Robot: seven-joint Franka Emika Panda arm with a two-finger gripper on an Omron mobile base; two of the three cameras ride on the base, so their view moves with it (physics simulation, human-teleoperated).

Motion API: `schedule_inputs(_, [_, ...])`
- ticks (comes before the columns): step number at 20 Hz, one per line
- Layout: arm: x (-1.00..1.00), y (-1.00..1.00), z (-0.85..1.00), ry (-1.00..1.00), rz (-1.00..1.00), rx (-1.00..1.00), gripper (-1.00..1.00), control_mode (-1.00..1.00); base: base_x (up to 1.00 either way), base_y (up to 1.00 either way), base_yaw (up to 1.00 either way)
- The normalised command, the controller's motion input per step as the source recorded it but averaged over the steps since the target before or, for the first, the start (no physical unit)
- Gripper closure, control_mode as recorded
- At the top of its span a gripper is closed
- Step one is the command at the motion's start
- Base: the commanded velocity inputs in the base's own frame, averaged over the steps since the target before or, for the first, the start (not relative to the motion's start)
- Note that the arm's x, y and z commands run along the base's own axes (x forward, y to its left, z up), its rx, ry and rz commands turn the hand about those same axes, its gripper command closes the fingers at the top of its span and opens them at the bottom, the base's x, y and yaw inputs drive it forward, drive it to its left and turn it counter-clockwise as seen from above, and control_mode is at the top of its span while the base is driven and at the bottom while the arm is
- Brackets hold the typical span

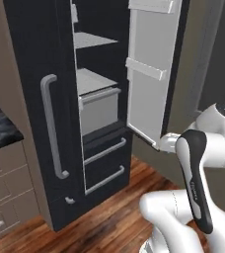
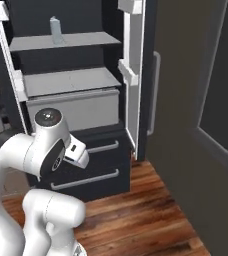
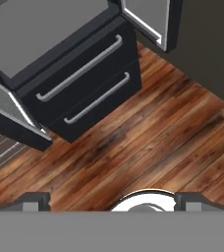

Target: Take a sugar cube from the saucer and place it inside the coffee. Then, grab milk from the fridge and place it next to the coffee on the counter to sweeten the coffee.

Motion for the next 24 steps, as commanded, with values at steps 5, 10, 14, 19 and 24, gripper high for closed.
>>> schedule_inputs(5, [0.0,0.0,0.0,0.0,0.0,0.0,-1.0,1.0,0.24,-0.65,0.48])
schedule_inputs(10, [0.0,0.0,0.0,0.0,0.0,0.0,-1.0,1.0,0.27,-0.56,0.49])
schedule_inputs(14, [0.0,0.0,0.0,0.0,0.0,0.0,-1.0,1.0,0.33,-0.46,0.5])
schedule_inputs(19, [0.0,0.0,0.0,0.0,0.0,0.0,-1.0,1.0,0.4,-0.42,0.46])
schedule_inputs(24, [0.0,0.0,0.0,0.0,0.0,0.0,-1.0,1.0,0.47,-0.47,0.36])
